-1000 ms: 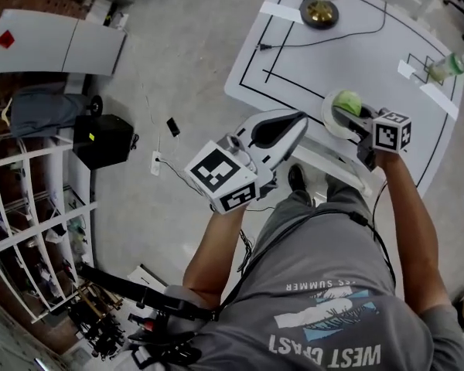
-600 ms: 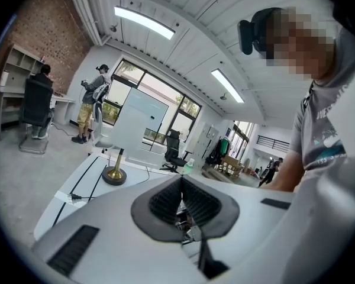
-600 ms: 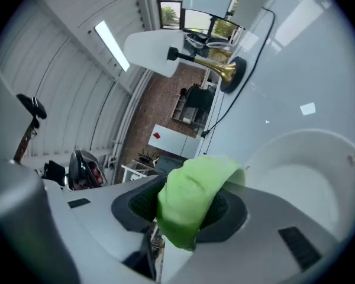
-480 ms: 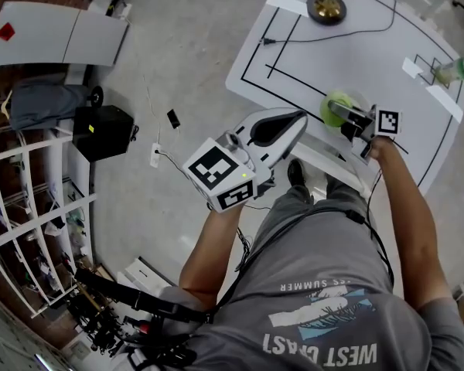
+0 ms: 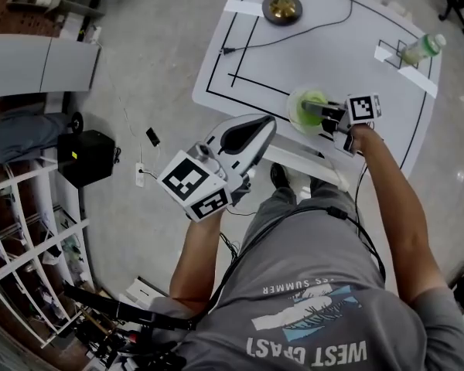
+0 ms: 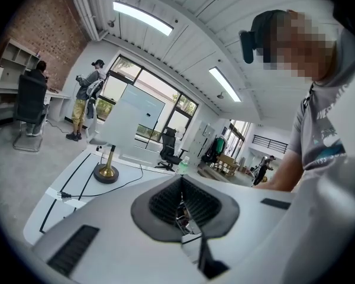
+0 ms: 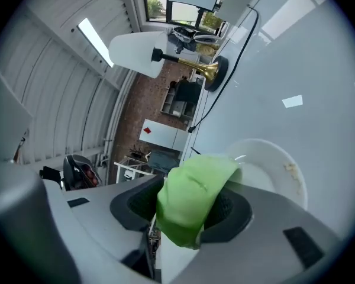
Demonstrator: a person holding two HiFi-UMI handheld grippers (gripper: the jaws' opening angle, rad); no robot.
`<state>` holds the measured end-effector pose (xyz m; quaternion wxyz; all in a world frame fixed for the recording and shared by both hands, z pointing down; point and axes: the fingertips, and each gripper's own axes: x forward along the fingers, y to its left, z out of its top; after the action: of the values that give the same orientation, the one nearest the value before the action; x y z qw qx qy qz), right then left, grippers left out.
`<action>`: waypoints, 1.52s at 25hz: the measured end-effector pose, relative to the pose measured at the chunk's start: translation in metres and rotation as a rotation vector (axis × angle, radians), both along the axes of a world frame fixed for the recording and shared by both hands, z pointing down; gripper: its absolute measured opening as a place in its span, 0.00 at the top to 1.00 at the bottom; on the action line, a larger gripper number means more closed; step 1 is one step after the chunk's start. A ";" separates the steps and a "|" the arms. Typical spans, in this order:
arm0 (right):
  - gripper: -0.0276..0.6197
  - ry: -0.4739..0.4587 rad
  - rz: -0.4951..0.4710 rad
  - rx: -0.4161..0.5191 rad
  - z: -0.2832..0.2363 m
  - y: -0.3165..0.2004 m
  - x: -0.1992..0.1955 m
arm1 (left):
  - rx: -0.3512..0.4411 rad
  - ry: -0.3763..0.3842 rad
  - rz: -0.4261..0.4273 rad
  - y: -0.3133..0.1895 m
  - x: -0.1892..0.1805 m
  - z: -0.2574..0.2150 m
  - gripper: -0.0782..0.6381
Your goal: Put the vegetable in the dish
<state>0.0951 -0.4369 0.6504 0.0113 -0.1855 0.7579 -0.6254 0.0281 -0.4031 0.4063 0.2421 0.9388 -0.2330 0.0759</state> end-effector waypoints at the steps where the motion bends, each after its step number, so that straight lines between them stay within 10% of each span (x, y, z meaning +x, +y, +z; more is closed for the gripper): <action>1: 0.71 0.037 -0.003 -0.008 0.003 0.002 0.002 | 0.002 0.002 0.005 0.001 0.002 -0.001 0.88; 7: 0.54 0.251 -0.122 0.073 0.018 0.016 0.005 | 0.004 0.008 0.025 0.009 0.011 -0.002 0.88; 18: 0.53 0.567 -0.286 0.128 0.029 0.033 0.012 | 0.010 0.019 0.022 0.022 0.008 -0.006 0.88; 32: 0.51 0.612 -0.378 0.087 0.035 0.038 0.034 | 0.022 0.021 0.024 0.037 -0.005 -0.005 0.88; 38: 0.65 0.254 -0.221 0.006 0.029 0.017 0.021 | 0.020 0.017 0.020 0.040 -0.011 -0.005 0.88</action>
<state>0.1163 -0.4204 0.6791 -0.1529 -0.1783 0.7710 -0.5920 0.0173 -0.3628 0.4011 0.2338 0.9441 -0.2223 0.0680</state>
